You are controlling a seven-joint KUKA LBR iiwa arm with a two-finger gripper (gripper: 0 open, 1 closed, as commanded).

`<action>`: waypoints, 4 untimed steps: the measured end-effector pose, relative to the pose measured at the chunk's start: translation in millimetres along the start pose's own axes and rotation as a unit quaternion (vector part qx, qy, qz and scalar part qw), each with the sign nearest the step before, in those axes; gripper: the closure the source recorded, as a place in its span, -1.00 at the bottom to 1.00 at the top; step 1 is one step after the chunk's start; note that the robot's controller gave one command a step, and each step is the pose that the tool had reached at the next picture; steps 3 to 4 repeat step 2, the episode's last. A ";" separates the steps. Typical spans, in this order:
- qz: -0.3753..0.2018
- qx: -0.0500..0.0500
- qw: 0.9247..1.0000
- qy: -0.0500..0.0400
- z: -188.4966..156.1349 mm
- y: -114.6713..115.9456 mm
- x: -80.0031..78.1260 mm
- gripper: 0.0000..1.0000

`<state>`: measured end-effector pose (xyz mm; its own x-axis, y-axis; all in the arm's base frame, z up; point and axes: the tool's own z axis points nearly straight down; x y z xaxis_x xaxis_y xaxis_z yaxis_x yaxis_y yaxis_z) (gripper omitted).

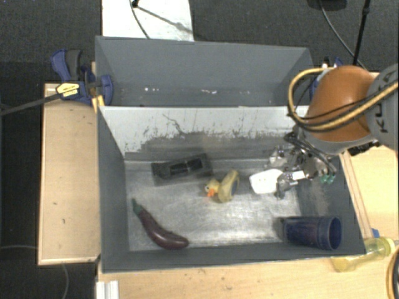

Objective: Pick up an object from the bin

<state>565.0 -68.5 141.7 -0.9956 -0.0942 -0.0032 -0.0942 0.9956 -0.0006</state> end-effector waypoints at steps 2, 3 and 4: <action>0.000 0.000 1.000 0.000 -17.7 0.2 -0.2 1.00; 0.000 0.000 1.000 0.000 -17.7 0.2 -0.2 1.00; 0.000 0.000 1.000 0.000 -17.7 0.2 -0.2 1.00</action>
Offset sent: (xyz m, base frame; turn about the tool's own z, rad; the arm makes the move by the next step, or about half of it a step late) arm -0.0001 0.0000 0.0394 0.0000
